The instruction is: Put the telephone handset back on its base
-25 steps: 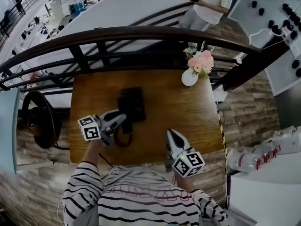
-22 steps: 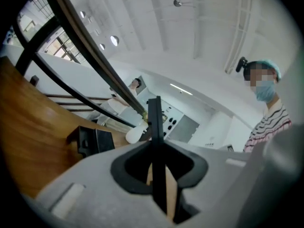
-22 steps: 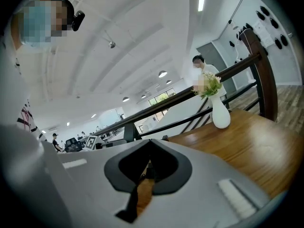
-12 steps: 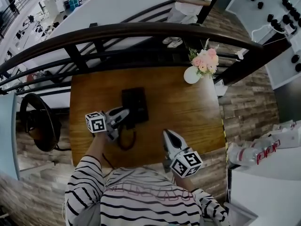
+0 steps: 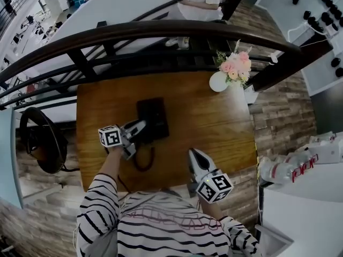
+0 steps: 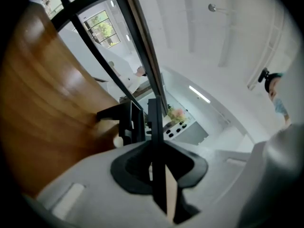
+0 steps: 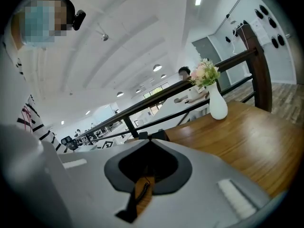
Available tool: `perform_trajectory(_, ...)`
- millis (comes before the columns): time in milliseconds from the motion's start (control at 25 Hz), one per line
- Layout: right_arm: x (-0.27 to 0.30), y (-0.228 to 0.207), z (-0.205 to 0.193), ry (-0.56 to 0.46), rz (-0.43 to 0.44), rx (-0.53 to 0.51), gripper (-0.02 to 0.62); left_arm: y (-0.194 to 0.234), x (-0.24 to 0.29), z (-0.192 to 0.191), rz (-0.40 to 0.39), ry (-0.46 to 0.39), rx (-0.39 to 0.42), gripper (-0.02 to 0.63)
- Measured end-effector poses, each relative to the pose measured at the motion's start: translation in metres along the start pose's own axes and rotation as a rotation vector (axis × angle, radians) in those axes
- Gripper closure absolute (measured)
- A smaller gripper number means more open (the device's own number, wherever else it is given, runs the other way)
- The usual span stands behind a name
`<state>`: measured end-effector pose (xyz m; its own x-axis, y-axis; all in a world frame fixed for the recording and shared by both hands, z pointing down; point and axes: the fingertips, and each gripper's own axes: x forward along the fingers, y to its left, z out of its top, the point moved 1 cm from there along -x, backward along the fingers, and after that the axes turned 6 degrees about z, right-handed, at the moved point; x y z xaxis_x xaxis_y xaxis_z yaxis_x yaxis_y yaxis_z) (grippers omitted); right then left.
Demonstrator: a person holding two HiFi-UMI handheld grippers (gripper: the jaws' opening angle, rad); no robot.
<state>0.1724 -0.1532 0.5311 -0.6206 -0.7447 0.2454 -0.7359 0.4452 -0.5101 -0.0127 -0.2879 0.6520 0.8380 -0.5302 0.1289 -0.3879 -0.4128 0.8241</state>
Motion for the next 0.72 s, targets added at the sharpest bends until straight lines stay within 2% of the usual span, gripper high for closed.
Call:
perform_trajectory(200, 0.003, -0.004, 0.0, 0.003, -0.017, 0.002, 0.595, 0.011, 0.004, 0.003, -0.006, -0.008, -0.048, 0.532)
perform_trajectory(400, 0.006, -0.004, -0.001, 0.007, -0.025, 0.005, 0.595, 0.028, 0.002, 0.002, 0.035, -0.006, -0.079, 0.532)
perform_trajectory(720, 0.009, -0.005, -0.001, 0.015, -0.028, 0.0, 0.595, 0.036, 0.004, 0.001, 0.037, 0.004, -0.126, 0.531)
